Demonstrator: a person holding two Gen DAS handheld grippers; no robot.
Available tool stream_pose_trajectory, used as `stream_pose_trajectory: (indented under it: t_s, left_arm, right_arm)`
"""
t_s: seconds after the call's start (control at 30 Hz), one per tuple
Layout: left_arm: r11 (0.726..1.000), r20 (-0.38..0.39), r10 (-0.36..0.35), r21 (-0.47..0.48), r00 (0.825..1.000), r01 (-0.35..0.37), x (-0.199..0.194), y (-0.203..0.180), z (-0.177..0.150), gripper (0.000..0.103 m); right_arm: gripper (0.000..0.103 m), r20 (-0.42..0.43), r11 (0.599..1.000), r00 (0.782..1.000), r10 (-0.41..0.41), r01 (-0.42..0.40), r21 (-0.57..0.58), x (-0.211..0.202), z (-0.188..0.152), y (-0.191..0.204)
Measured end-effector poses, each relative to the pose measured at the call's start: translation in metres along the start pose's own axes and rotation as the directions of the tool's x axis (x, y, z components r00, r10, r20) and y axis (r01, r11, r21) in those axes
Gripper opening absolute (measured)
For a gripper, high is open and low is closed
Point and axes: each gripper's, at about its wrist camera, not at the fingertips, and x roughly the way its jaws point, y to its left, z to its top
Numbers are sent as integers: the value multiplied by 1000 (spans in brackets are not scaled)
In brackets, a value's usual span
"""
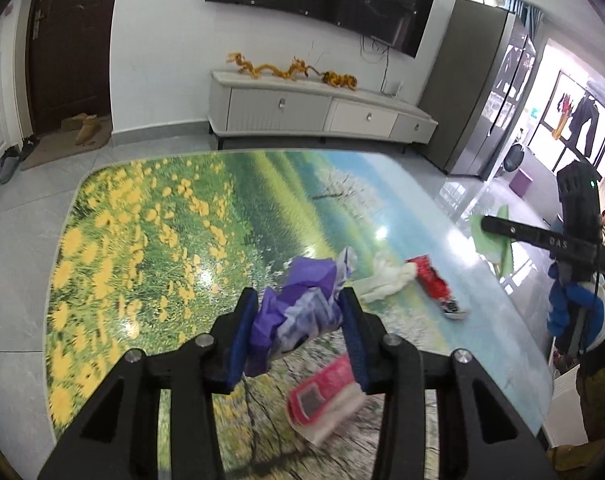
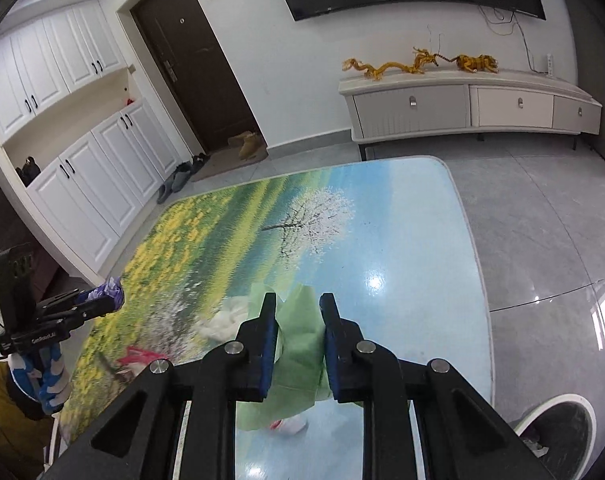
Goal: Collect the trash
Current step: 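Carry purple bag and green paper over the bin and open both tools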
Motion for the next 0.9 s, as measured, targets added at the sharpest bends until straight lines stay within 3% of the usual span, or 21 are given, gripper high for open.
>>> stream_pose_trajectory:
  t_s: [0.4,0.67,0.9]
  left_arm:
    - [999,90,39,-23,995,-37,-71,-39,1,39]
    - [996,81,67,-69,994,-61,-93,-57,-18,39]
    - [996,50,81,-46,995,-79,-90,-83,-23,39]
  right_arm:
    - [20,133,998,989,63,-65,11,-99,-29,5]
    - [20,161,984,974,159,-170,59,-114,-52,-10]
    - [20,188,970,961,201,-222,99,-120,-68,-31]
